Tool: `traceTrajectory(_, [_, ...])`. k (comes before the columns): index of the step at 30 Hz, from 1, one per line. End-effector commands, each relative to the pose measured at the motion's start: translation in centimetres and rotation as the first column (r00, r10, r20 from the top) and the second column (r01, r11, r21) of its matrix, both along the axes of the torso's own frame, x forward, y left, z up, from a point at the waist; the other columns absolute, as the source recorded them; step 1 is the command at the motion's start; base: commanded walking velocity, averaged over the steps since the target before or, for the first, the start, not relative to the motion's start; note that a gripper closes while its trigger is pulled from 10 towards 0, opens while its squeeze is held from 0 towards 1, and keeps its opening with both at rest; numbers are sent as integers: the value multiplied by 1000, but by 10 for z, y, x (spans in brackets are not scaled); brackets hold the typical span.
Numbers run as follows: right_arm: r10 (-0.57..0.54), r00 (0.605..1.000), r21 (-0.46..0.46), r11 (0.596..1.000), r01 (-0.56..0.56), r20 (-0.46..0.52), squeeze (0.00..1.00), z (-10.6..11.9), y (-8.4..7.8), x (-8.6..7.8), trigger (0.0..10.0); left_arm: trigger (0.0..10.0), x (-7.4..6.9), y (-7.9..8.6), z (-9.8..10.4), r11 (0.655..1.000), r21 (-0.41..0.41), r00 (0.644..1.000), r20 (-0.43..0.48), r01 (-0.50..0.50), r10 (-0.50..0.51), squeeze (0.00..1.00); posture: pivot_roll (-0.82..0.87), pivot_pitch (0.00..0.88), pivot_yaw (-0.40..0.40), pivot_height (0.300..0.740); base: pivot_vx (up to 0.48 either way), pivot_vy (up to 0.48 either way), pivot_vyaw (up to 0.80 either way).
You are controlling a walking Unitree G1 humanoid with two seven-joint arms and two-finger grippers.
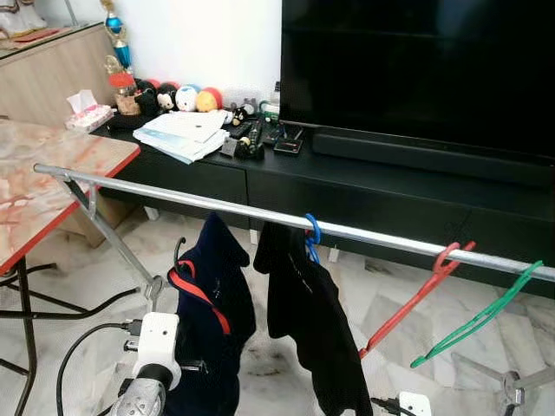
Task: Hang hanger
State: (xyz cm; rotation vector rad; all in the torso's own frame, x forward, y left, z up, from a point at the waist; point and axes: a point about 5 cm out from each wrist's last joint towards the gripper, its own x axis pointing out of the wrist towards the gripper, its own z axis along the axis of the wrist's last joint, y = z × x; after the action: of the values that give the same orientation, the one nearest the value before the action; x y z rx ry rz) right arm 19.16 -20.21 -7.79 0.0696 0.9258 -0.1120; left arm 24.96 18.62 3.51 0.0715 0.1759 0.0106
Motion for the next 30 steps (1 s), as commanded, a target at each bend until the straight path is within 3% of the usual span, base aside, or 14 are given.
traceTrajectory(1, [-15,1000,11,1000,15,1,0,-1,1,-1,10000,10000,3,3,9,1000,11,999,41,-1,0,0,55,57,46,740,0,0,0])
traceTrajectory(7, [-16,1000,13,1000,16,-3,0,-1,1,-1,10000,10000,3,1,10,1000,6,999,44,1,-1,0,55,58,44,740,0,0,-219])
traceTrajectory(30, [-14,1000,4,1000,14,1,0,0,0,0,10000,10000,2,0,9,1000,0,999,42,-3,3,0,53,59,43,740,-263,0,-65])
